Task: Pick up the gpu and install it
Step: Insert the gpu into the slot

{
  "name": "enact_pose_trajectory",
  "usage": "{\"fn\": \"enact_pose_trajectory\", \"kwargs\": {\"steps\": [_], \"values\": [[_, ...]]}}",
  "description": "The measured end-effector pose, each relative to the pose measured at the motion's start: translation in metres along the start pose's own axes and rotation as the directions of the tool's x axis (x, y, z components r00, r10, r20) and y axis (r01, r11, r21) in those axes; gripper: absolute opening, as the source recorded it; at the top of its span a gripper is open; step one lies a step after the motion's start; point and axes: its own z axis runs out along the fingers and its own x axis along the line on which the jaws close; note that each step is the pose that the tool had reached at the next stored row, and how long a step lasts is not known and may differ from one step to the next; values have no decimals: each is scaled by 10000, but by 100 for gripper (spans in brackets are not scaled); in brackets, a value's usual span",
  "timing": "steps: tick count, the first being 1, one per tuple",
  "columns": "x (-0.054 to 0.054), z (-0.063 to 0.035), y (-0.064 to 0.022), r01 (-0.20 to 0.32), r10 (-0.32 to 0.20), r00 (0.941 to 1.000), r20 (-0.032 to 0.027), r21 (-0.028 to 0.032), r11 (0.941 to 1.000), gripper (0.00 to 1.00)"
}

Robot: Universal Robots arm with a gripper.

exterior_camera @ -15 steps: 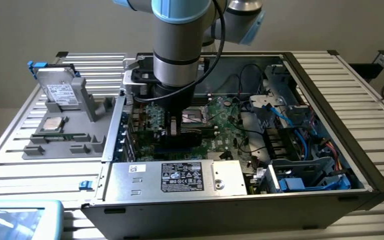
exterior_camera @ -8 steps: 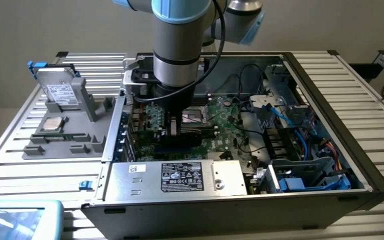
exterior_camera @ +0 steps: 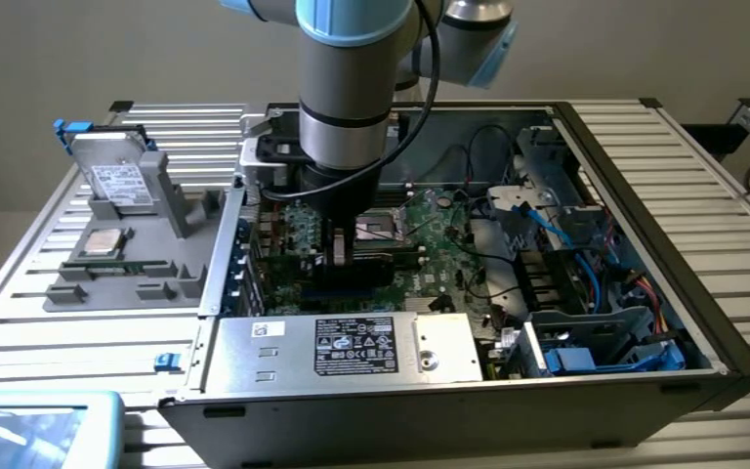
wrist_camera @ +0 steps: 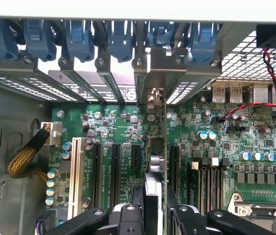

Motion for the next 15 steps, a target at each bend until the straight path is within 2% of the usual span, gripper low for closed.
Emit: {"fn": "enact_pose_trajectory", "kwargs": {"steps": [15], "values": [[7,-1,0,11,-11,10000,4,0,10000,28]]}}
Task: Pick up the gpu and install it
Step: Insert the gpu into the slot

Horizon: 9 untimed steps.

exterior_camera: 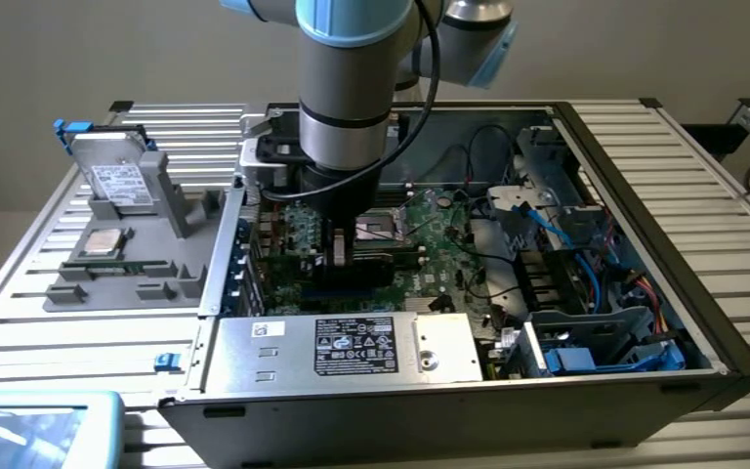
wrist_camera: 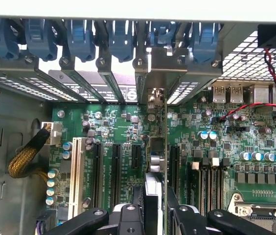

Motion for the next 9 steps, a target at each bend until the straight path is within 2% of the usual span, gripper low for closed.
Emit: {"fn": "enact_pose_trajectory", "kwargs": {"steps": [9], "values": [[14,1,1,10,-10,10000,19,1,10000,28]]}}
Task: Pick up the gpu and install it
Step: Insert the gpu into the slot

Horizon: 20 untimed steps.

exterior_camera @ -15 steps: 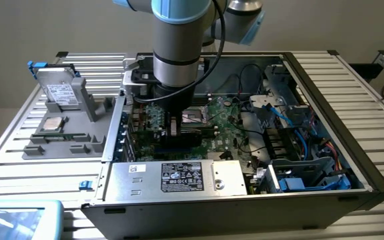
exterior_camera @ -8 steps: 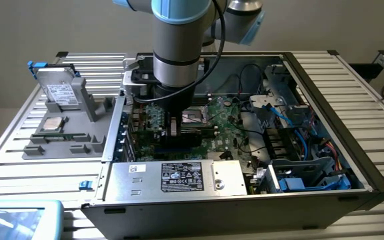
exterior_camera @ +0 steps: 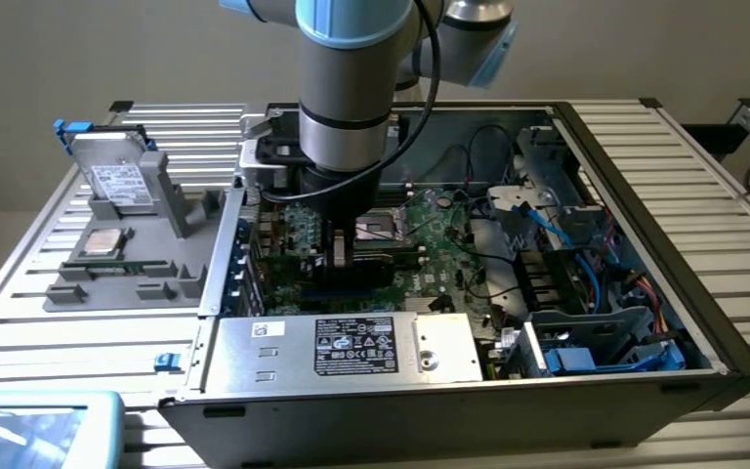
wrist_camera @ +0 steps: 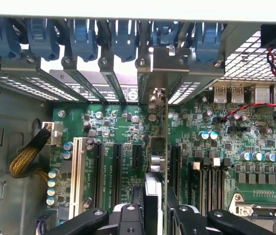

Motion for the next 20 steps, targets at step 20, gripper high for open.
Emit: {"fn": "enact_pose_trajectory", "kwargs": {"steps": [20], "values": [[10,0,1,2,-2,10000,2,-1,10000,28]]}}
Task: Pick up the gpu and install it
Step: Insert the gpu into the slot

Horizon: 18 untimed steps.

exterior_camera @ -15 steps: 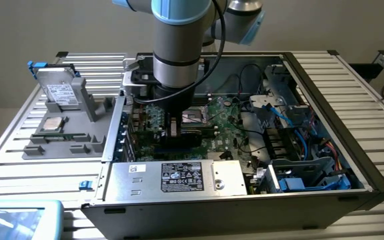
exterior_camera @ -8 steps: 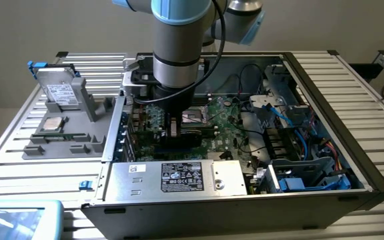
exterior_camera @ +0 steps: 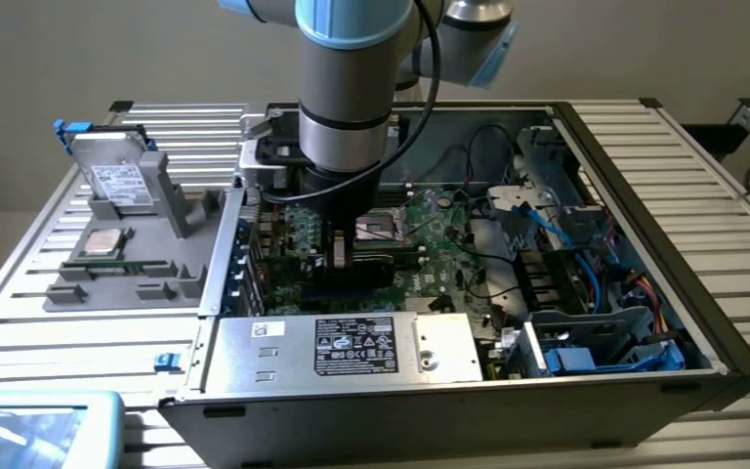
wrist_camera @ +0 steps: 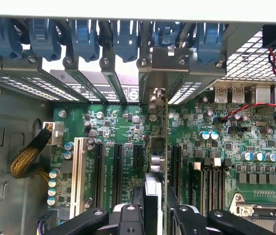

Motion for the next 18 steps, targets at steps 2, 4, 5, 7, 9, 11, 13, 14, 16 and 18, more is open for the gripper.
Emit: {"fn": "enact_pose_trajectory", "kwargs": {"steps": [2,4,5,7,9,11,13,14,16,18], "values": [[2,0,0,1,-1,10000,1,0,10000,28],[3,0,0,1,-1,10000,0,0,10000,28],[2,0,0,1,-1,10000,0,0,10000,28],[3,0,0,1,-1,10000,1,0,10000,28],[10,1,-1,6,-6,10000,7,1,10000,28],[10,1,0,6,-6,10000,7,1,10000,28],[10,1,0,4,-4,10000,6,1,10000,28],[10,1,0,4,-4,10000,6,1,10000,28],[10,0,0,5,-5,10000,5,0,10000,28],[9,0,0,4,-4,10000,4,0,10000,28]]}}
